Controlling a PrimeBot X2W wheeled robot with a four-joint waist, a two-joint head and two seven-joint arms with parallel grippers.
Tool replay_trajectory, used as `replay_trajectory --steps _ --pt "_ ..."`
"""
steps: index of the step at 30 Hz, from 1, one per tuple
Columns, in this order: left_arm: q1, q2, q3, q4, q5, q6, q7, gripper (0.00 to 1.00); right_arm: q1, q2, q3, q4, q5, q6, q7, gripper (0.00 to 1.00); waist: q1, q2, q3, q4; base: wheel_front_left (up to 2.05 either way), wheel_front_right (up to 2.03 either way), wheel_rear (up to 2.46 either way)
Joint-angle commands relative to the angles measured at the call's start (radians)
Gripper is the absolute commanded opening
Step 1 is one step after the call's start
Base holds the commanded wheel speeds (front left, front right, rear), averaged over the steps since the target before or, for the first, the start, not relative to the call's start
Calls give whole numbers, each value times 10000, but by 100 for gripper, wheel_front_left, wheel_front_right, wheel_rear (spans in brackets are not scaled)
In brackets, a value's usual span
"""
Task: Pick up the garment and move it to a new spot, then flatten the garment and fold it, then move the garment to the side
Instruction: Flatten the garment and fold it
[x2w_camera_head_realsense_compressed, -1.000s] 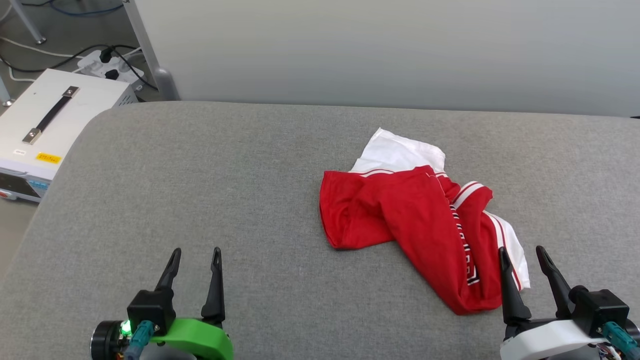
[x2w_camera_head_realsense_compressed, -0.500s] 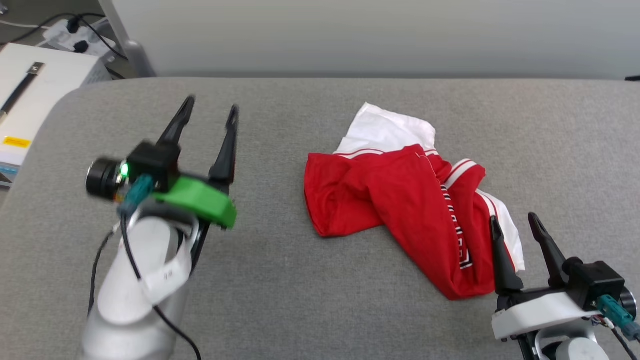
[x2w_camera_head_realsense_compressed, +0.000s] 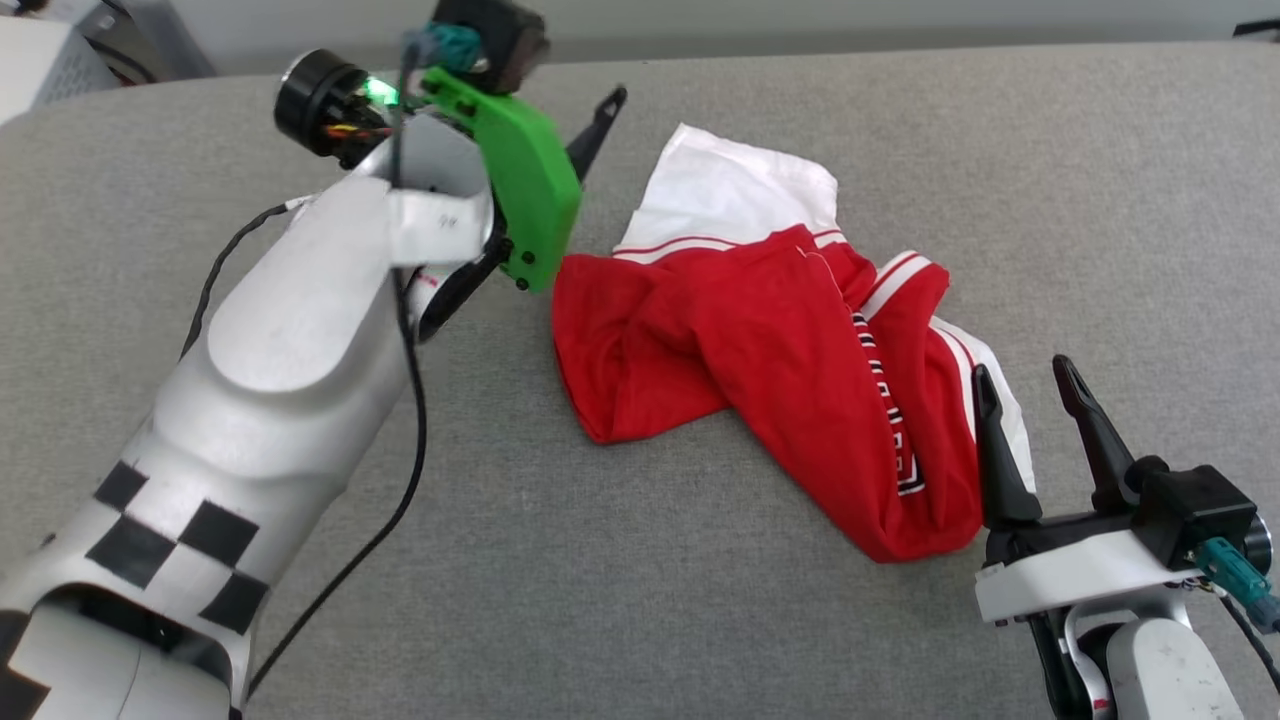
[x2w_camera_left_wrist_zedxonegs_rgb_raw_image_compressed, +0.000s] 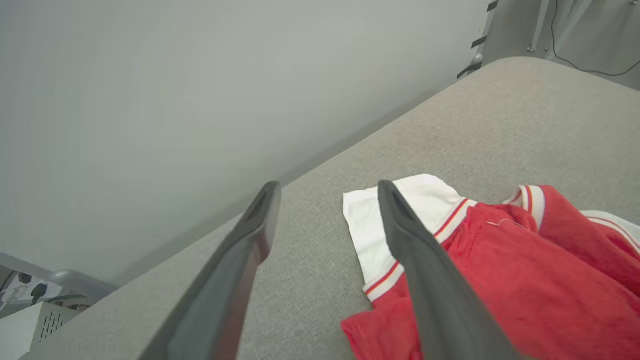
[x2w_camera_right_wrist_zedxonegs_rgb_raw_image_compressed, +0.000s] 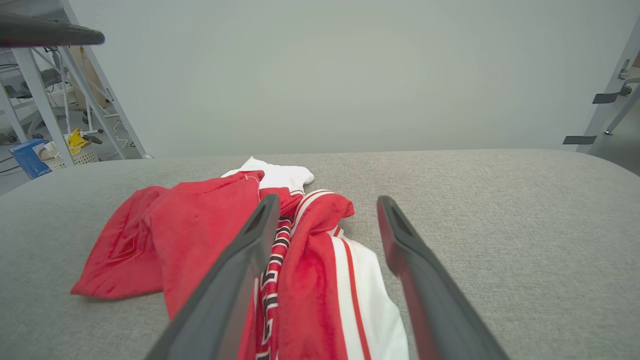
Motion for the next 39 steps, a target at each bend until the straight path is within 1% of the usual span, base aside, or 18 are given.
replay_trajectory --steps 1,6,8,9,15,19,20,21,22,27,29,33,35,39 --pt "-349 104 -402 131 -430 -27 607 100 -214 -18 39 -52 15 -9 -92 100 -1 0 409 -292 0 0 0" --pt "-1013 357 -1903 470 -1965 -28 2886 100 -461 -18 128 -84 73 -9 -92 100 -1 0 823 -551 0 0 0" --pt "-1135 449 -2329 554 -2393 -28 3467 100 -537 -18 111 -100 77 -9 -92 100 -1 0 964 -624 0 0 0" --pt "-1271 689 -3471 810 -3065 -28 4376 100 -769 -18 91 -150 78 -9 -92 100 -1 0 1351 -787 0 0 0" --pt "-1047 893 -4743 1233 -3429 -28 4721 100 -973 -18 124 -175 111 -9 -92 100 -1 0 1669 -887 0 0 0" --pt "-920 878 -5045 1372 -3870 -28 4511 100 -1025 -18 118 -162 124 -9 -92 100 -1 0 1766 -851 0 0 0" --pt "-946 885 -5131 1375 -3876 -28 4414 87 -1029 -18 111 -155 120 -9 -92 100 -1 0 1765 -825 0 0 0" --pt "-991 903 -5199 1355 -3827 -28 4285 6 -1030 -18 109 -146 113 -9 -92 100 -1 0 1757 -801 0 0 0" --pt "-1047 920 -5253 1328 -3792 -28 4075 0 -1030 -18 98 -131 102 -9 -92 100 -1 0 1726 -760 0 0 0" --pt "-1328 1059 -5207 974 -3960 -28 2739 0 -923 -18 50 -57 60 -9 -92 100 -1 0 1339 -501 0 0 0" --pt "-1376 1215 -5053 668 -4027 -28 2018 0 -830 -18 30 -28 55 -9 -92 100 -1 0 1094 -362 0 0 0" --pt "-1172 1759 -4659 -76 -4162 -24 757 0 -570 -18 0 21 45 -9 -92 100 -1 0 574 -66 0 0 0" --pt "-897 2109 -4458 -511 -4205 111 258 0 -434 -18 -22 45 41 -9 -92 100 -1 0 323 85 0 0 0" --pt "32 2985 -4046 -1553 -4474 707 -558 0 -162 -18 -71 77 26 -9 -92 100 -1 0 -133 387 0 0 0"
